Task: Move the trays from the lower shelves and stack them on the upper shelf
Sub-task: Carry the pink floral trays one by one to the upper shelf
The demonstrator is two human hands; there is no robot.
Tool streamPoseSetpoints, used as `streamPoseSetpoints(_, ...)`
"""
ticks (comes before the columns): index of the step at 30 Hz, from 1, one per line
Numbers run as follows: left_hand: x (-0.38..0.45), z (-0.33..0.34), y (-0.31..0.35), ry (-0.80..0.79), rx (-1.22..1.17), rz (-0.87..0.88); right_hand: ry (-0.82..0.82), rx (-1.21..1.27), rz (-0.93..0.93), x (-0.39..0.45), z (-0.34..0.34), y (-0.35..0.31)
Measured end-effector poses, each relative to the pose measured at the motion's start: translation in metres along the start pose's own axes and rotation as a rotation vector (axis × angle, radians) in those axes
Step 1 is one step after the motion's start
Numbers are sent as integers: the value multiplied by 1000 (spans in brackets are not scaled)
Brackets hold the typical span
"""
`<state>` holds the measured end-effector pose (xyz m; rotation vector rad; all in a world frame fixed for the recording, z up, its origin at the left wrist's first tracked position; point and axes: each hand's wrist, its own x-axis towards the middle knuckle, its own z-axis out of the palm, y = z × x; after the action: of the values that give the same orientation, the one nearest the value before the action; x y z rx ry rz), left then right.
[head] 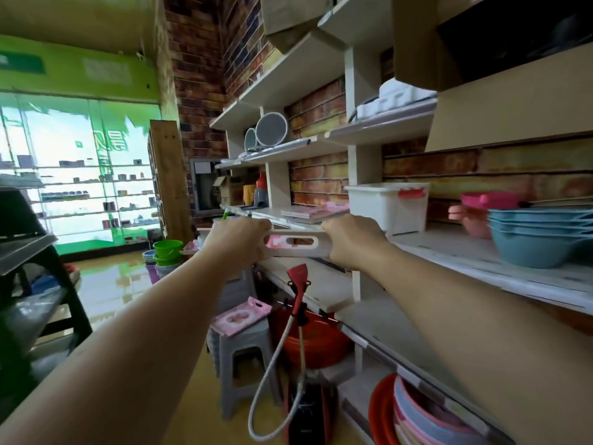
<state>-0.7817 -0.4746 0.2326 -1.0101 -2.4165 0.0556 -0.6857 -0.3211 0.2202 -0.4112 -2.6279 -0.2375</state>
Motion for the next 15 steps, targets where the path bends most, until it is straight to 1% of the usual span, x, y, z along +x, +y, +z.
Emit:
streamPoseSetpoints(4, 47, 23, -27, 76, 7, -17, 75, 7, -1, 58, 22, -4)
streamPoseSetpoints(7, 82, 51, -40, 131, 3, -24, 93, -27, 3, 98, 44, 0)
streamPoseSetpoints(11, 139, 93, -54, 181, 27, -22, 124, -109, -11, 149, 77, 12)
streamPoseSetpoints(15, 211, 133, -67, 203, 21, -26, 146, -140, -14, 214, 110, 29)
